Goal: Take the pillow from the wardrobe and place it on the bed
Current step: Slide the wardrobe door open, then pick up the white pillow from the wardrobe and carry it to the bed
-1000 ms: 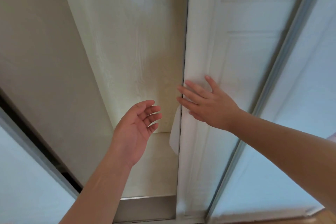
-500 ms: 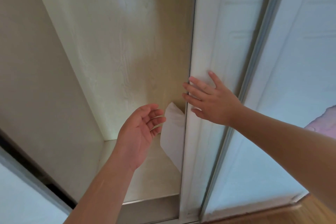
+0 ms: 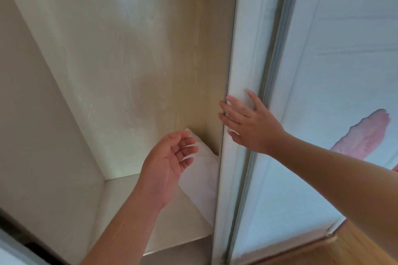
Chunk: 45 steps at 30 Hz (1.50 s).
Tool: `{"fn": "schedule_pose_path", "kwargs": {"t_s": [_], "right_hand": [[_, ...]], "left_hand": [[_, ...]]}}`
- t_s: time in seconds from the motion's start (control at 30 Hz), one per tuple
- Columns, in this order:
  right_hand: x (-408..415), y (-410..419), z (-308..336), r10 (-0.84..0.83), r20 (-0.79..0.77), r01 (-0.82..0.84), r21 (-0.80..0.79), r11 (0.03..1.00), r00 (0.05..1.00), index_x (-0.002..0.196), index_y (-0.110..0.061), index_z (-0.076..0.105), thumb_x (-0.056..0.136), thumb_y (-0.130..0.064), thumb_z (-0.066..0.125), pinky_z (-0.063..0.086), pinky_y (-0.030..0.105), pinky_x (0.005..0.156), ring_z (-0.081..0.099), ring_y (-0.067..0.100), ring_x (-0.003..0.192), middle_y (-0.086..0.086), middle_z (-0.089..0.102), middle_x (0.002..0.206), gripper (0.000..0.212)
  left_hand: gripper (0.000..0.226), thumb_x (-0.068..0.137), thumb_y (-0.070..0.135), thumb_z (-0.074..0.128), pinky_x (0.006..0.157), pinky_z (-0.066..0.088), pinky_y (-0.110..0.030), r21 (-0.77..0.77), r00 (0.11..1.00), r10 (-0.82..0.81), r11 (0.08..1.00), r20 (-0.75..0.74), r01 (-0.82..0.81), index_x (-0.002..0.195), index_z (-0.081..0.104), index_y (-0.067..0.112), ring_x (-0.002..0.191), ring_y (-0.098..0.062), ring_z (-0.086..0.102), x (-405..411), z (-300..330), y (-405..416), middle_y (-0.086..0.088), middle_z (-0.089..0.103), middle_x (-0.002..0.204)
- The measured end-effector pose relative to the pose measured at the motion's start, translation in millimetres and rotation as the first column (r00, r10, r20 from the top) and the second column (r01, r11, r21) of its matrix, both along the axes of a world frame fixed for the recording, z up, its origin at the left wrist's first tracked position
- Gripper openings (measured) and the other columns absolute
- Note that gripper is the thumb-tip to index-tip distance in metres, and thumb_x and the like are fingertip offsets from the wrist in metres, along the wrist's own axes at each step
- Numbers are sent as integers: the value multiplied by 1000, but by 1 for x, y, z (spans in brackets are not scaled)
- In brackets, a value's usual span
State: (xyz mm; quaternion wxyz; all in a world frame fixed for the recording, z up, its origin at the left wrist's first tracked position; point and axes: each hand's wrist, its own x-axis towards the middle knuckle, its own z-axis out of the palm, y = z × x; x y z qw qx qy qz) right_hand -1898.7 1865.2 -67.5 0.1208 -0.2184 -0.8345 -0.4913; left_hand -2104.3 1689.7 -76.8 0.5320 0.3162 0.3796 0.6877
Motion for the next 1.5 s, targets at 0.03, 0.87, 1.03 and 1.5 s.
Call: {"fn": "schedule_pose_path", "kwargs": {"t_s": [0.03, 0.87, 1.03, 1.5], "right_hand": [[3, 0, 0, -13, 1, 13, -2, 1000, 1000, 136, -11, 47, 95, -40, 42, 8, 66, 113, 19, 32, 145, 14, 38, 151, 50], [9, -6, -13, 39, -232, -75, -151, 986, 972, 128, -11, 57, 95, -38, 43, 20, 60, 112, 50, 37, 125, 20, 56, 134, 45], [-12, -17, -10, 78, -303, -152, -229, 961, 950, 127, -10, 57, 94, -37, 47, 27, 56, 110, 51, 37, 123, 19, 56, 133, 44], [-116, -35, -72, -208, -522, -260, -684, 682, 827, 132, -17, 49, 87, -48, 46, 46, 37, 88, 54, 28, 116, 5, 56, 131, 55]], "left_hand": [[27, 74, 30, 62, 72, 45, -33, -1, 1000, -4, 1000, 5, 4, 93, 76, 16, 80, -18, 68, 1, 0, 0, -7, 72, 92], [30, 75, 33, 62, 72, 47, -32, 17, 999, -45, 999, 6, 45, 96, 74, 15, 86, -19, 68, 5, -9, 2, -8, 72, 96], [28, 74, 31, 66, 72, 48, -32, 3, 1000, -19, 1000, 21, 19, 96, 74, 16, 85, -19, 68, -14, -12, 0, -7, 73, 95], [21, 87, 23, 54, 69, 46, -31, -108, 999, -14, 994, 43, 18, 97, 70, 14, 79, -18, 68, -112, -36, 0, -5, 74, 89]]}}
